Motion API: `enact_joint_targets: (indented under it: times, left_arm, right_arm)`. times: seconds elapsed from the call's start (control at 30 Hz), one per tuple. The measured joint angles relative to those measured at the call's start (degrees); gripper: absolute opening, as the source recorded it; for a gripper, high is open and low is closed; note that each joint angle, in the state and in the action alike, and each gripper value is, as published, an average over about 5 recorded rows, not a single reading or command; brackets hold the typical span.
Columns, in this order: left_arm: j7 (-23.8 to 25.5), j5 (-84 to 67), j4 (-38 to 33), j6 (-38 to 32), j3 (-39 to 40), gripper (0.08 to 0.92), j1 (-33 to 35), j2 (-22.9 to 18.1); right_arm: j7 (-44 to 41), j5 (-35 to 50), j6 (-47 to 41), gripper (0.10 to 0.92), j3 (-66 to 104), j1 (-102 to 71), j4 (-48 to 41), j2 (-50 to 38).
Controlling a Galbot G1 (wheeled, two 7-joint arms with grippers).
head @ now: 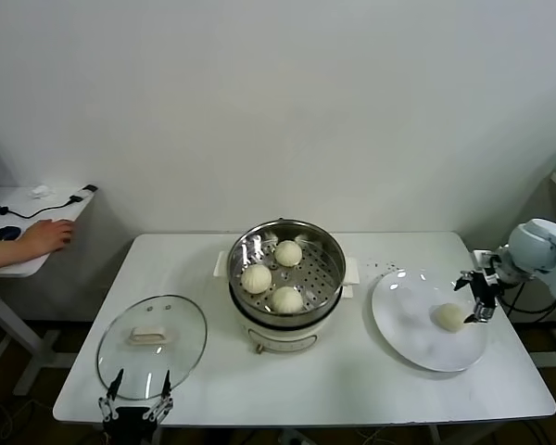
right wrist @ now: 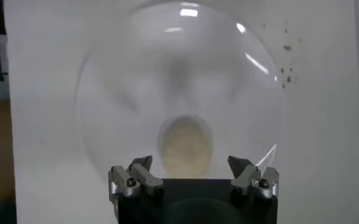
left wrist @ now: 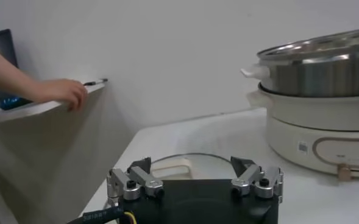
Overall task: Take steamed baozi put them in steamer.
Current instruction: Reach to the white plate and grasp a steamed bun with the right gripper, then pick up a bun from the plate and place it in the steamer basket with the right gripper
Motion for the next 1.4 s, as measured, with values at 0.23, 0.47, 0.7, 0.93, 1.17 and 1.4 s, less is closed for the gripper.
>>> enact_joint_targets:
  times: [0.23,0.47,0.7,0.93,1.17,1.4]
  left_arm:
    - [0.0,0.5,0.6,0.1,0.0,0.823,-0.2,-0.2]
    - [0.0,0.7,0.9,0.3,-0.1,0.823,-0.3,-0.2]
    - [0.0,0.9,1.3,0.3,0.0,0.823,-0.6,-0.2]
    - [0.0,1.0,1.4,0.3,-0.1,0.823,-0.6,-0.2]
    - [-0.1,1.1,1.4,0.2,0.1,0.823,-0.6,-0.2]
    - [-0.1,1.1,1.4,0.1,0.0,0.823,-0.4,-0.2]
  right_arm:
    - [-0.7,-3.5,1.2,0.823,4.9,-3.8,-6.4,4.0]
    - [-1.3,-5.3,1.8,0.823,6.2,-5.0,-10.9,7.8]
    - [-1.9,-6.3,2.1,0.823,6.4,-5.4,-13.7,10.2]
    - [-2.6,-6.6,2.4,0.698,6.3,-5.1,-15.3,11.0]
    - [-3.2,-6.0,2.6,0.581,6.1,-4.5,-15.8,11.4]
    - [-3.6,-5.6,2.9,0.550,5.8,-3.9,-16.2,11.5]
